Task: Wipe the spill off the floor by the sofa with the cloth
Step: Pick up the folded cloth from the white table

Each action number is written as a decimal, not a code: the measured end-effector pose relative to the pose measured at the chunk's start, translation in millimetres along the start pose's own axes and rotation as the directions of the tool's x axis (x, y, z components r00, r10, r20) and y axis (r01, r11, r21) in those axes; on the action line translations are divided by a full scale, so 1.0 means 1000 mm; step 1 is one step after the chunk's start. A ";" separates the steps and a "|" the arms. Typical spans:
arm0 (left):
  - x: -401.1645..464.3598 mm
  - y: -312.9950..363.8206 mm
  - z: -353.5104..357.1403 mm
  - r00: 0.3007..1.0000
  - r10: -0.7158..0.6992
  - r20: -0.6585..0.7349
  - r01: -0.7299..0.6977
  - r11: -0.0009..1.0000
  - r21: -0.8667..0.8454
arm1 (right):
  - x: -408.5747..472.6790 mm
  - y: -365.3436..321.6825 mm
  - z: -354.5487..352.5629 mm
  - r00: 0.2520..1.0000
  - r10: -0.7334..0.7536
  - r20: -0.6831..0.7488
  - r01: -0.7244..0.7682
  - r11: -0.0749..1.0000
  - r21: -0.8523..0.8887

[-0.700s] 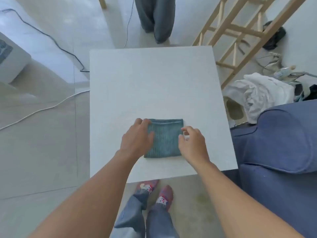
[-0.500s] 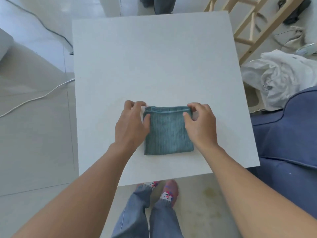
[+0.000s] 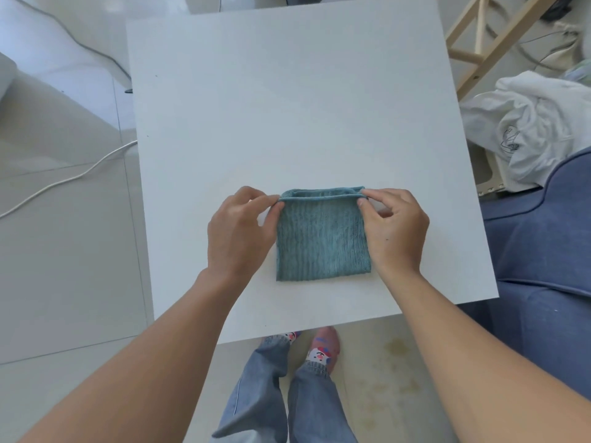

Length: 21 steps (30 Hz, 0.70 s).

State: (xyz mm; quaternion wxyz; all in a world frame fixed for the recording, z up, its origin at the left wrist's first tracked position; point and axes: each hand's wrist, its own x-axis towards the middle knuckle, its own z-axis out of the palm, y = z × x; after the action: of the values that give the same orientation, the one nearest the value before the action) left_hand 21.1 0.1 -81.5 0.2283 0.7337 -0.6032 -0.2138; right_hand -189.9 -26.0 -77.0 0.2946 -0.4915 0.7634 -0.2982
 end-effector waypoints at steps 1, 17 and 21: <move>0.000 0.001 0.000 1.000 -0.016 -0.011 0.015 1.000 -0.010 | -0.001 0.000 0.000 1.000 0.007 -0.007 -0.007 1.000 0.001; 0.033 0.012 0.003 0.980 -0.179 0.087 0.179 0.984 0.004 | 0.018 -0.010 0.014 0.987 0.158 -0.044 -0.158 0.987 -0.011; 0.033 0.013 0.002 0.969 -0.105 0.225 0.078 0.989 0.128 | 0.022 -0.011 0.013 0.985 0.167 0.035 -0.167 0.986 -0.019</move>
State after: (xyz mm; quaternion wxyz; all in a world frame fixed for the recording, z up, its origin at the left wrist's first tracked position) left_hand 15.9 -34.7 -76.7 0.1025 0.7432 -0.6027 -0.2719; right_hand -181.1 -52.8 -80.8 0.3284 -0.4335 0.7987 -0.2576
